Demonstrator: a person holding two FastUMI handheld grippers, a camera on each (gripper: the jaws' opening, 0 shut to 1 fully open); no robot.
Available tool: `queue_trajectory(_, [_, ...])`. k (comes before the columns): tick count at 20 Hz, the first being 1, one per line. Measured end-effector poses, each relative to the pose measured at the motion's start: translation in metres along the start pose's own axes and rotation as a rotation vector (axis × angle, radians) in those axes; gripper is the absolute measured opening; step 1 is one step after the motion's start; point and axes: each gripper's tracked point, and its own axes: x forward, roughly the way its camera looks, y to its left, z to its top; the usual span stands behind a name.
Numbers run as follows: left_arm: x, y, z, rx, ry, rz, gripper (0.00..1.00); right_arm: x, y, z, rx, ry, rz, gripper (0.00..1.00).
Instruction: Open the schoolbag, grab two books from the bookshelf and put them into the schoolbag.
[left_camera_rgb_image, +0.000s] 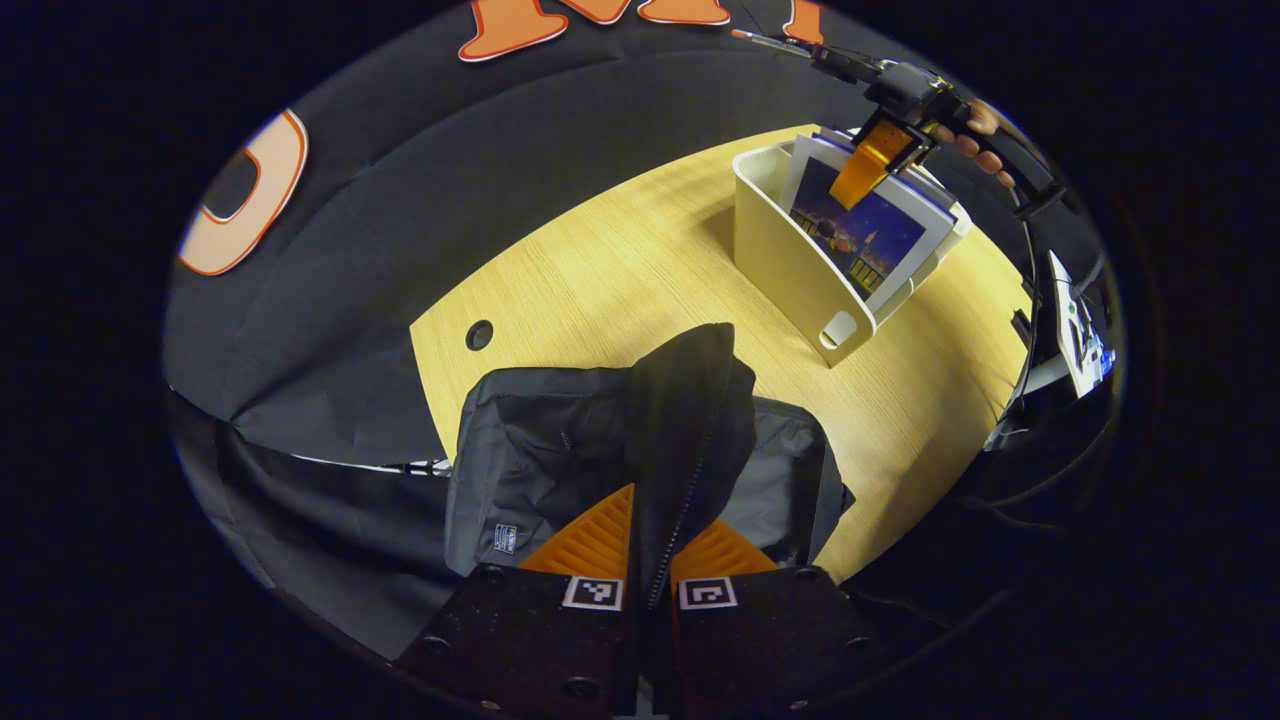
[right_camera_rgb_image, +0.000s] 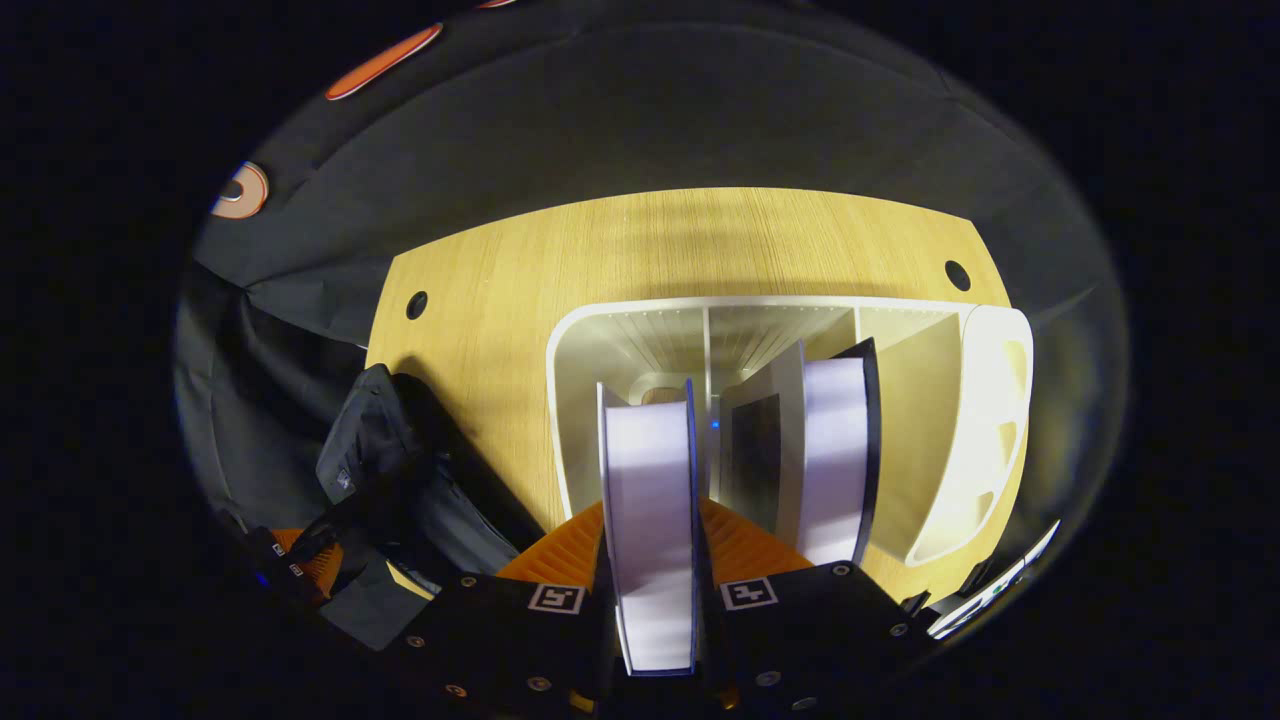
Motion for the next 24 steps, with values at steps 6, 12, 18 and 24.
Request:
queue_trajectory(6, [-0.001, -0.002, 0.000, 0.038, 0.000, -0.015, 0.06, -0.065, -0.004, -0.007, 0.042, -0.070, 0.091, 0.34])
queue_trajectory(12, [0.004, 0.001, -0.004, 0.089, -0.010, -0.060, 0.06, -0.144, 0.015, -0.029, 0.102, -0.182, 0.183, 0.34])
queue_trajectory(18, [0.005, 0.004, -0.003, 0.173, -0.033, -0.122, 0.06, -0.190, 0.040, -0.065, 0.185, -0.305, 0.257, 0.32])
queue_trajectory(24, [0.006, 0.003, 0.002, 0.214, -0.069, -0.175, 0.06, -0.163, 0.069, -0.112, 0.344, -0.323, 0.380, 0.32])
